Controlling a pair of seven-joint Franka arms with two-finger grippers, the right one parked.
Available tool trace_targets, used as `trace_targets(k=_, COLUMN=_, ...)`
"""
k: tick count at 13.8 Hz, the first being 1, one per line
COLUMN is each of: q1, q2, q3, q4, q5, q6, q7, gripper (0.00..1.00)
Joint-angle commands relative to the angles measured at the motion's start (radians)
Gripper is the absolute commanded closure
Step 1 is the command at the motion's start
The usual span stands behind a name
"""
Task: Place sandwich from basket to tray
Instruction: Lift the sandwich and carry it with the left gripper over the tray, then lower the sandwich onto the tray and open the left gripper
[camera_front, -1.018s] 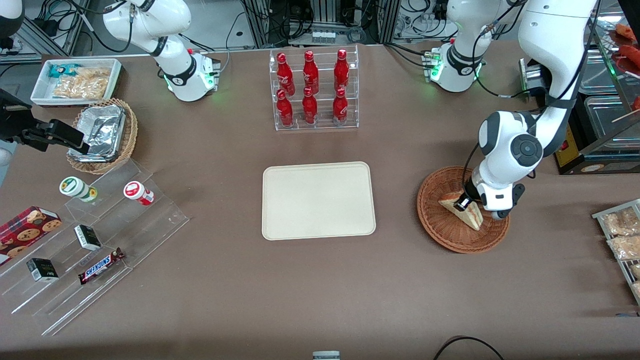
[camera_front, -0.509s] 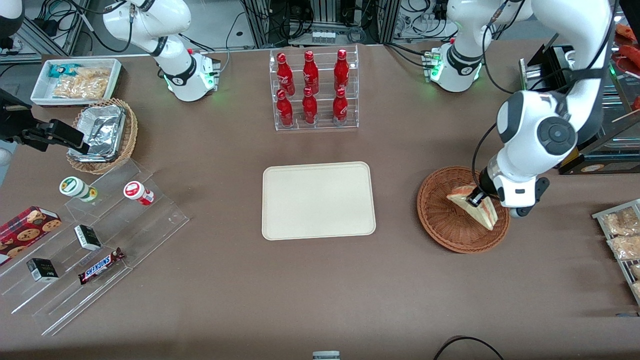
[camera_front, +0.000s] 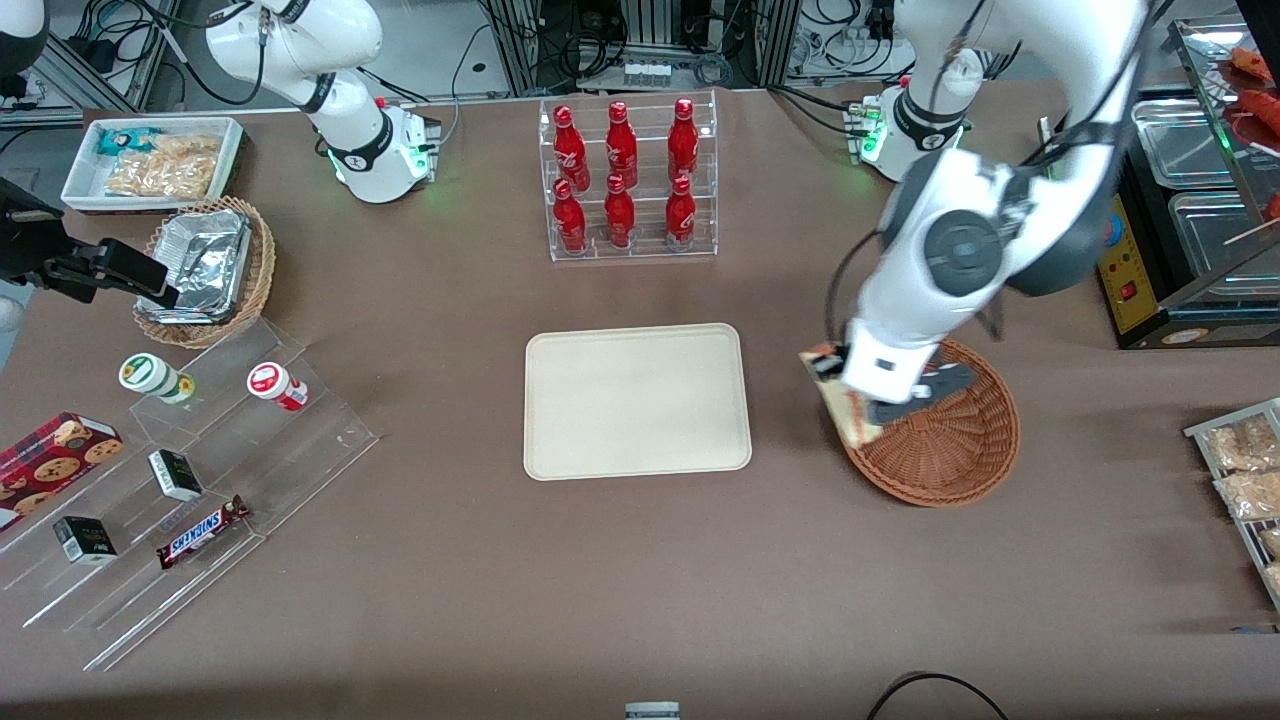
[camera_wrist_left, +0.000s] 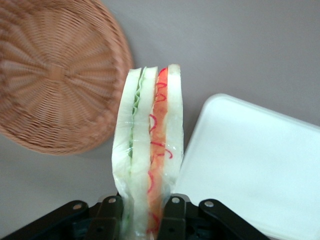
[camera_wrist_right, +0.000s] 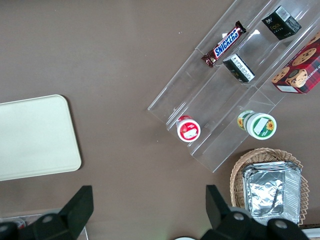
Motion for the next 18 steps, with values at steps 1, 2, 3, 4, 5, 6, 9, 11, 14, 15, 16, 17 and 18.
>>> trace_targets(k=1, q1=-0.109, q2=0.136, q3=0.013, q4=0.154, q5=-0.013, q6=-0.019, q7=-0.011, gripper=0.76)
trace_targets(k=2, q1=-0.146, q2=0.185, q3=0.013, q4=0.203, q5=-0.008, q6=-0.019, q7=-0.039, gripper=0.76)
trace_targets(k=3, q1=-0.177, q2=0.227, q3=0.013, q4=0.246, q5=-0.005, q6=-0.018, q7=-0.05, gripper=0.76)
trace_targets(k=4, q1=-0.201, q2=0.267, q3=0.014, q4=0.279, q5=-0.005, q6=-0.016, q7=-0.051, gripper=0.76)
trace_targets(k=5, q1=-0.22, q2=0.299, q3=0.014, q4=0.309, q5=-0.005, q6=-0.012, q7=-0.047, gripper=0.76)
trace_targets(k=6, q1=-0.226, q2=0.322, q3=0.014, q4=0.321, q5=-0.005, q6=0.009, q7=-0.036, gripper=0.76)
trace_targets(k=9, q1=-0.298, q2=0.402, q3=0.016, q4=0.321, q5=0.03, q6=0.179, q7=-0.04, gripper=0.75)
trace_targets(k=11, q1=-0.309, q2=0.443, q3=0.014, q4=0.323, q5=0.087, q6=0.241, q7=-0.041, gripper=0.73)
trace_targets(k=14, q1=-0.329, q2=0.482, q3=0.014, q4=0.323, q5=0.093, q6=0.27, q7=-0.039, gripper=0.73)
trace_targets(k=15, q1=-0.335, q2=0.488, q3=0.014, q4=0.323, q5=0.093, q6=0.272, q7=-0.037, gripper=0.73)
trace_targets(k=16, q1=-0.344, q2=0.49, q3=0.014, q4=0.321, q5=0.093, q6=0.274, q7=-0.037, gripper=0.69)
trace_targets(k=17, q1=-0.353, q2=0.493, q3=0.014, q4=0.318, q5=0.095, q6=0.274, q7=-0.04, gripper=0.54)
trace_targets(k=18, q1=-0.358, q2=0.493, q3=0.014, q4=0.317, q5=0.096, q6=0.274, q7=-0.042, gripper=0.23)
